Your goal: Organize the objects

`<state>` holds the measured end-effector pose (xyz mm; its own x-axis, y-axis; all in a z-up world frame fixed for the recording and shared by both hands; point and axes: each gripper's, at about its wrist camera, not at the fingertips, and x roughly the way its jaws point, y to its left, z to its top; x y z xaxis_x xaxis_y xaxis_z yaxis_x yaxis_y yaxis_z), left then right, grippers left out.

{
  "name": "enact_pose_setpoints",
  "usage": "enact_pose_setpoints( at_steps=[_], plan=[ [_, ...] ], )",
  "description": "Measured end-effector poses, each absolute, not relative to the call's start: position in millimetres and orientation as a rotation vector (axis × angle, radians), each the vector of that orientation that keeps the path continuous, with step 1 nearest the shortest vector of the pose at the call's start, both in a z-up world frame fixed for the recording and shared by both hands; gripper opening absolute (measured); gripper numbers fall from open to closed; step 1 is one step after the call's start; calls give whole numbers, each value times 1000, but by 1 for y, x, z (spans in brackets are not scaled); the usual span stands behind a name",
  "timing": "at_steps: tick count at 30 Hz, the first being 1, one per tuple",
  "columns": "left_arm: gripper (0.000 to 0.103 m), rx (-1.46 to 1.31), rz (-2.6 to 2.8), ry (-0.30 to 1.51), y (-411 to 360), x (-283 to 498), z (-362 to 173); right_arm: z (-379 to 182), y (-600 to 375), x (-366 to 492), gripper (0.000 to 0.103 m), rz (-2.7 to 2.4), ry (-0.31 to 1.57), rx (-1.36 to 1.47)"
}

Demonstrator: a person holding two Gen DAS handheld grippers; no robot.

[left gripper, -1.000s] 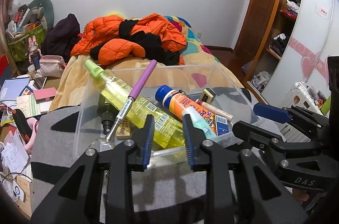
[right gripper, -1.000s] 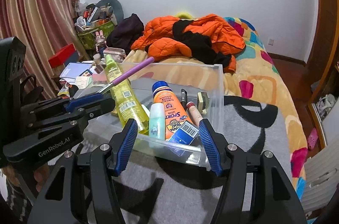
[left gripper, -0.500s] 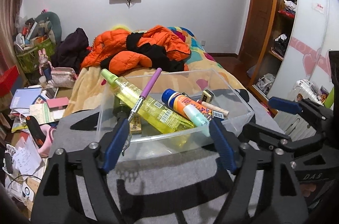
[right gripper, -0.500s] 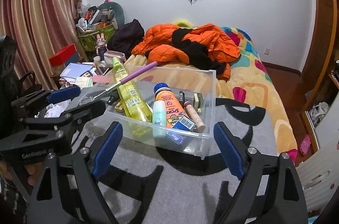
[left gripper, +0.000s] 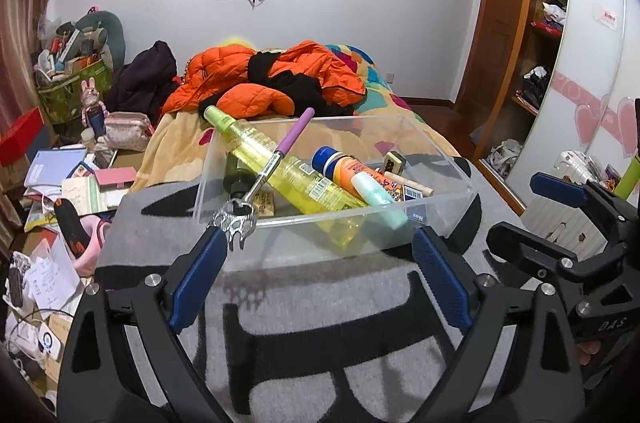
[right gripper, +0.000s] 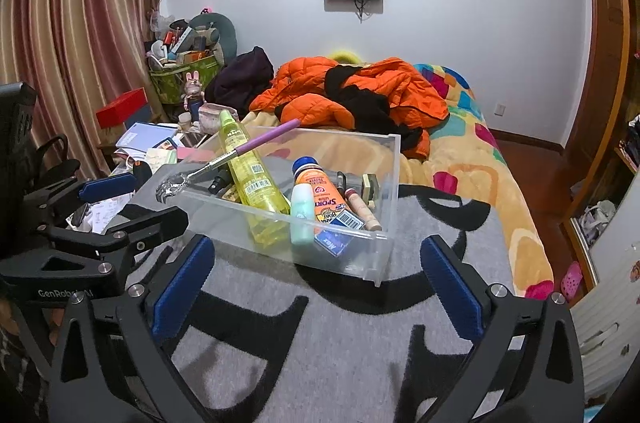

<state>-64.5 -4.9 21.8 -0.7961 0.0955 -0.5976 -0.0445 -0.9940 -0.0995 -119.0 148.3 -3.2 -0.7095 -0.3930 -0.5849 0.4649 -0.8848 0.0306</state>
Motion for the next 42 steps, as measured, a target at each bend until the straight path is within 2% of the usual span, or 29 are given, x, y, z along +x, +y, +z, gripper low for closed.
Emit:
enact_pose_setpoints(
  at_steps=[22,42],
  plan=[
    [95,-1014,2908,-193,-17,-63,11,-11,150,-124,102,-2512,122,883],
    [95,-1011,2890,-167,-13,-63,11,-11,146,-123,102,-2509,131,879]
  ],
)
